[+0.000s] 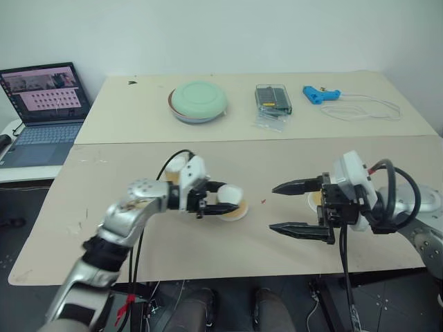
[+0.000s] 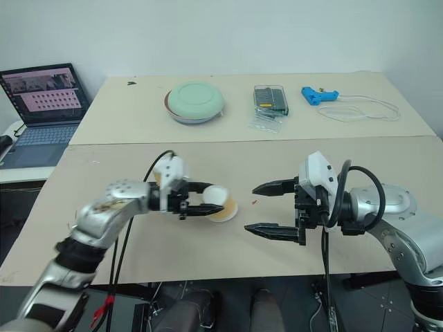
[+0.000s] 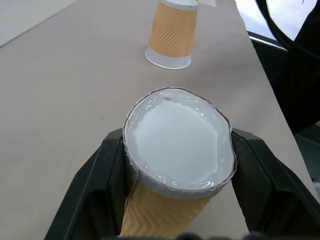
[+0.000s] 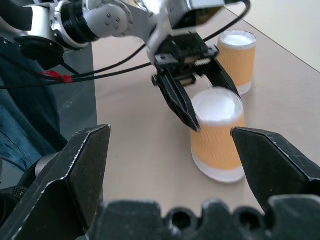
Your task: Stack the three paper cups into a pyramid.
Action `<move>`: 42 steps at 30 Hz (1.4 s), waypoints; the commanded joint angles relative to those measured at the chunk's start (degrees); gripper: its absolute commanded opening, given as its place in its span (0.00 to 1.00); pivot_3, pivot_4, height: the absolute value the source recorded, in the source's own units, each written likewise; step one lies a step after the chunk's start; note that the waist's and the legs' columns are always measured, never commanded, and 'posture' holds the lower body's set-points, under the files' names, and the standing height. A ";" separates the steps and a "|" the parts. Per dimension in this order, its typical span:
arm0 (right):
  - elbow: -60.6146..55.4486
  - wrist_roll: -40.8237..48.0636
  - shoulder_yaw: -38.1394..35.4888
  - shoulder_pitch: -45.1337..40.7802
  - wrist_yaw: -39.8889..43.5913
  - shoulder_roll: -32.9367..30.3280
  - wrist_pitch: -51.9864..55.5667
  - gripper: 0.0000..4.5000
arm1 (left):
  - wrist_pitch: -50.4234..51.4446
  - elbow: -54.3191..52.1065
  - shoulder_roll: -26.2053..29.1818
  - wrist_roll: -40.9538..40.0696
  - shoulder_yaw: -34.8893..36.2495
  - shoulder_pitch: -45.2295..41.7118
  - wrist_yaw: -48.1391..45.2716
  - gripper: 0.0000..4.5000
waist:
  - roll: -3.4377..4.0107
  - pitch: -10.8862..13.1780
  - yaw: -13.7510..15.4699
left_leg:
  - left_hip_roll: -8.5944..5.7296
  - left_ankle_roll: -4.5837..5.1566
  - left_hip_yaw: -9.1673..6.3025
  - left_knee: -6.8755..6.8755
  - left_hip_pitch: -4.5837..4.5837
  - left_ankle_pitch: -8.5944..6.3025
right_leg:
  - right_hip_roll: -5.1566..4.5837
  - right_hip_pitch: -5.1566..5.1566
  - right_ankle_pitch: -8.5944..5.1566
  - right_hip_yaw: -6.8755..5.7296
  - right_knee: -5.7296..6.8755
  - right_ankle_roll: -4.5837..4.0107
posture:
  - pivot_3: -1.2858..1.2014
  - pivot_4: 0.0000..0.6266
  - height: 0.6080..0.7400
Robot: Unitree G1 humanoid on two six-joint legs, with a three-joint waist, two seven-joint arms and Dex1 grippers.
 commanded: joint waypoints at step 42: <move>0.40 -1.62 0.02 -1.77 0.45 2.63 -2.43 1.00 | 13.98 -18.77 -0.63 -4.55 20.14 -6.17 12.43 0.99 | -0.04 -0.08 -0.85 | -0.01 0.18 0.00 0.66 -0.27 -0.10 | 0.28 -0.02 0.16 0.06 0.07 0.50 | 0.52 0.24 0.95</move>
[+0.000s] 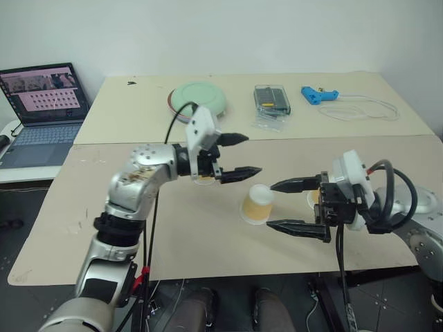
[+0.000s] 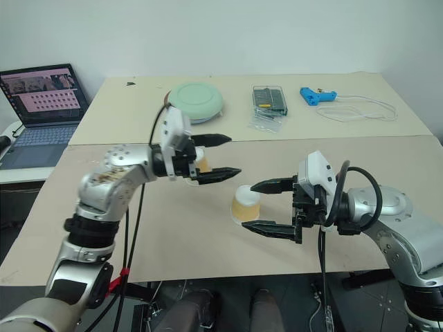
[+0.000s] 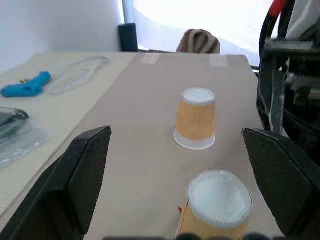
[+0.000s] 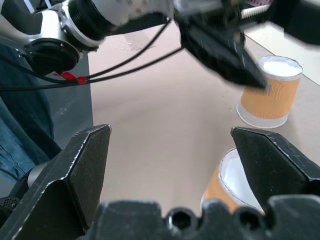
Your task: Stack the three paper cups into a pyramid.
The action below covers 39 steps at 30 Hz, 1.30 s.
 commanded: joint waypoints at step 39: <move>-1.69 -0.51 -1.75 -0.90 -0.67 0.65 -1.35 1.00 | -16.80 22.81 -8.14 12.05 1.38 4.72 22.79 0.99 | -0.20 0.06 1.14 | 0.06 -0.14 0.06 -0.03 0.03 0.07 | 0.06 -0.01 0.11 0.04 -0.02 -0.10 | 0.52 0.24 0.95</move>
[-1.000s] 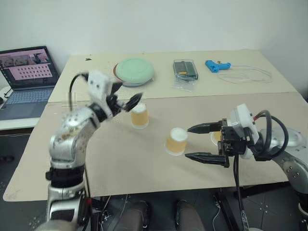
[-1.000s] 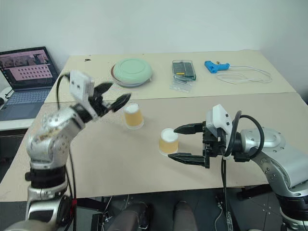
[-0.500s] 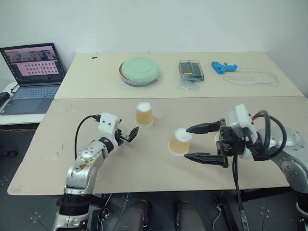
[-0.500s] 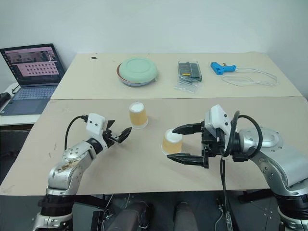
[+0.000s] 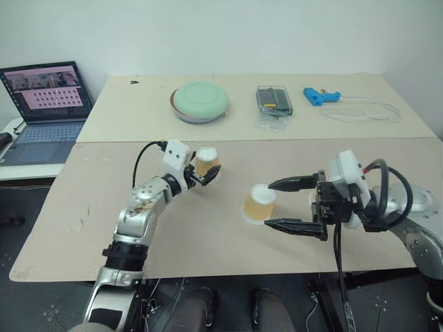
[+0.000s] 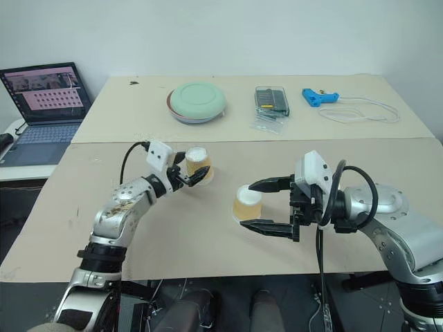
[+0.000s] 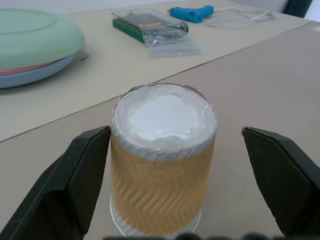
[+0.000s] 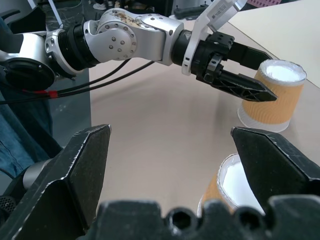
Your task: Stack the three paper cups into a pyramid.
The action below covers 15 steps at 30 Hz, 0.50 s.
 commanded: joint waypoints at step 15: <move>-2.50 1.21 -3.75 1.07 -0.94 -0.31 -0.80 1.00 | -12.44 21.61 -0.51 2.64 1.13 -12.23 -3.12 0.99 | -0.02 0.00 -0.15 | -0.02 0.04 -0.01 0.00 -0.04 -0.02 | -0.01 -0.03 0.15 0.00 -0.02 -0.23 | 0.52 0.24 0.95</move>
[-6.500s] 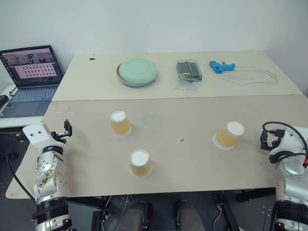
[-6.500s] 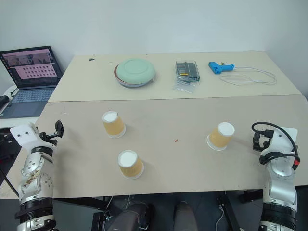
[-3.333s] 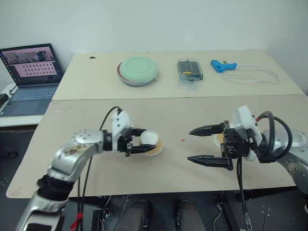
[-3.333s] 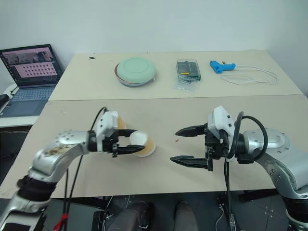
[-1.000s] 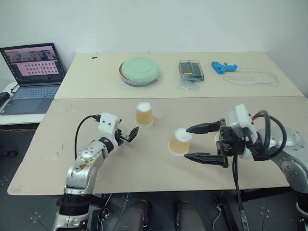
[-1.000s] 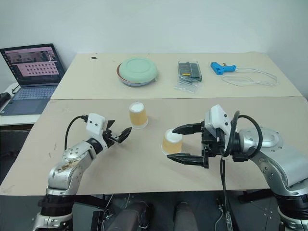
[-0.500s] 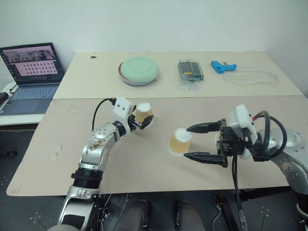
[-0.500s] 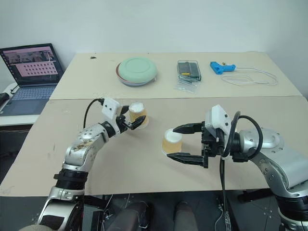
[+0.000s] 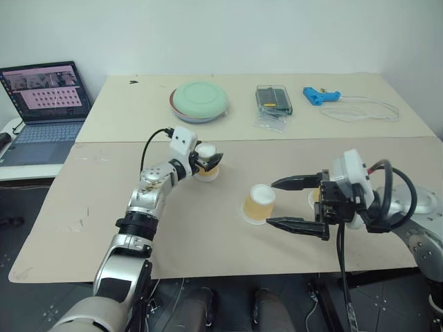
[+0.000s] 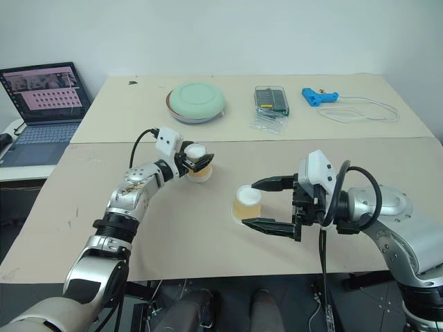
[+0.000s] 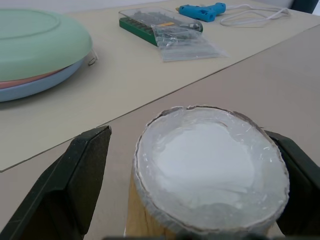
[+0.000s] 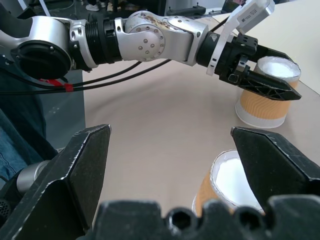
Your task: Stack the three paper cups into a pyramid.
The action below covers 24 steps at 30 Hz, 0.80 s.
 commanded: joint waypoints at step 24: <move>-0.50 -1.60 -0.97 -0.12 -1.52 -0.10 -1.47 1.00 | 16.40 -33.87 19.97 -12.02 -6.67 18.73 -30.43 0.51 | 0.09 -0.02 -1.41 | 0.00 0.09 0.01 -0.01 0.07 -0.06 | 0.04 -0.05 0.00 0.07 0.09 -0.02 | 0.52 0.24 0.95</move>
